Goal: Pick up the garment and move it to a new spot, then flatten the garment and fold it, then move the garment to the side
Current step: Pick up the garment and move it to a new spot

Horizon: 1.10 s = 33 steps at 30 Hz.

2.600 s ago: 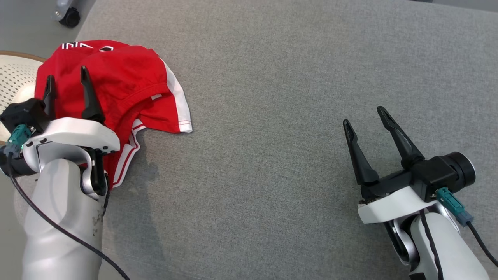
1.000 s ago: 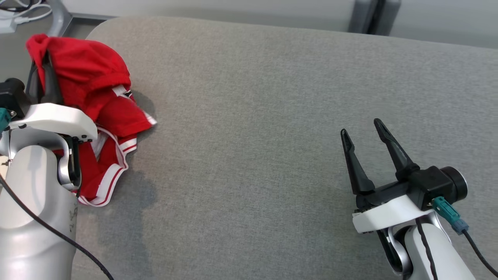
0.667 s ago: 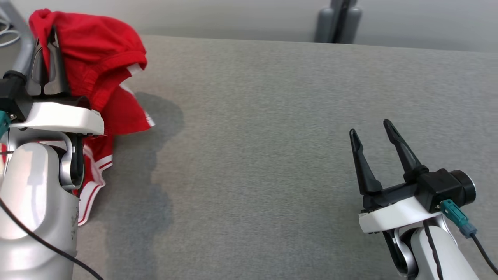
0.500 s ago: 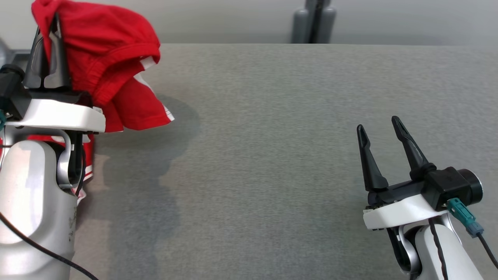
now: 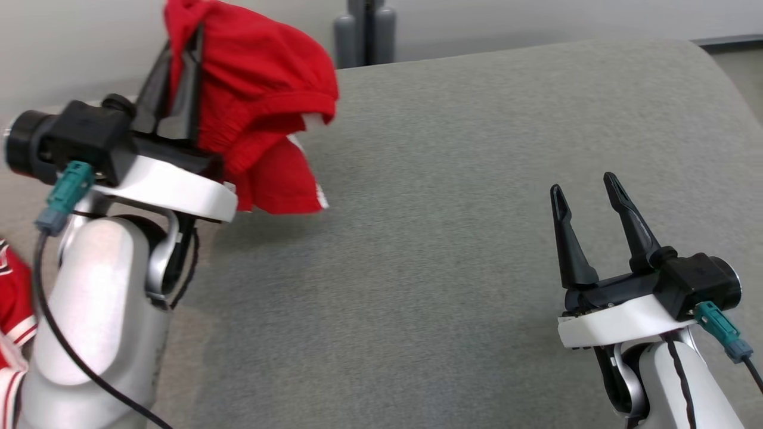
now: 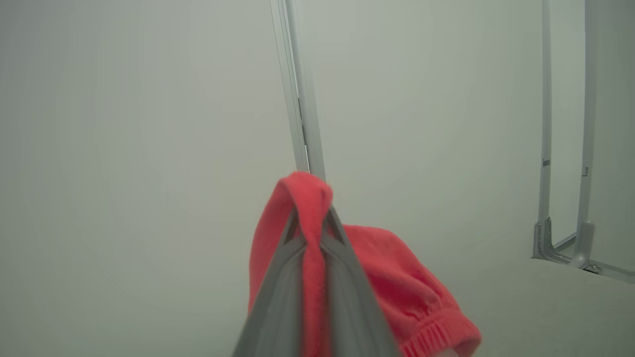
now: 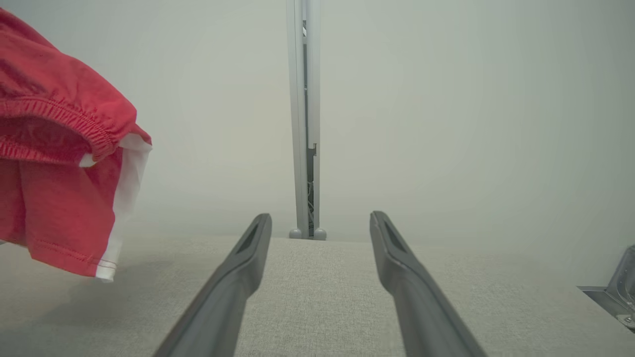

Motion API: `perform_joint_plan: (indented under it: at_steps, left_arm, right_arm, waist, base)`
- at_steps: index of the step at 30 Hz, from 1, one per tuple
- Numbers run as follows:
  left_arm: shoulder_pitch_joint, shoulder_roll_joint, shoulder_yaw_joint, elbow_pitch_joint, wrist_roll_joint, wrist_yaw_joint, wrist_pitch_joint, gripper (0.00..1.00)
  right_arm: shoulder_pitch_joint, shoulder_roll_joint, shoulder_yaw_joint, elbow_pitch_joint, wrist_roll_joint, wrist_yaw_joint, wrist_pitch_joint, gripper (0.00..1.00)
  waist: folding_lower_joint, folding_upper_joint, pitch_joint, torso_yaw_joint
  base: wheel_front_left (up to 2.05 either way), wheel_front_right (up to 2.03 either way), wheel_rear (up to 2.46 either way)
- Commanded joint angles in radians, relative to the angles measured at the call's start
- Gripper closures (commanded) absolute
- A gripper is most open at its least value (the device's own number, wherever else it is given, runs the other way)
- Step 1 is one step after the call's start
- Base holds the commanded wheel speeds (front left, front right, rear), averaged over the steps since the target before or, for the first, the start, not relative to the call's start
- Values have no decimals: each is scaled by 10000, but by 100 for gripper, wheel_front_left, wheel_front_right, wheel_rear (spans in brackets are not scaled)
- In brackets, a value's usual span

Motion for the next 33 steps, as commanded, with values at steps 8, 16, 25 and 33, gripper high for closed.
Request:
perform_joint_plan:
  at_steps: [8,16,25,33]
  left_arm:
    - [-203,-318,-1070,439,127,-385,-115,100]
    - [166,-402,-2056,1516,51,-577,-156,100]
    - [368,-377,-2565,3854,-322,-661,-486,100]
    - [91,-704,-2341,4787,-524,-355,-1376,0]
  right_arm:
    - [-59,-44,-72,-162,220,9,-51,0]
    - [43,-44,-64,-214,324,9,-51,0]
    - [-88,-44,2,-156,209,9,-51,0]
    - [-102,-45,173,-55,186,7,-51,0]
  waist:
    - [0,0,168,-948]
    - [0,0,300,-1093]
    - [0,0,565,-767]
    - [0,0,490,-416]
  base:
    - [0,0,0]
    - [0,0,0]
    - [0,0,0]
    - [0,0,0]
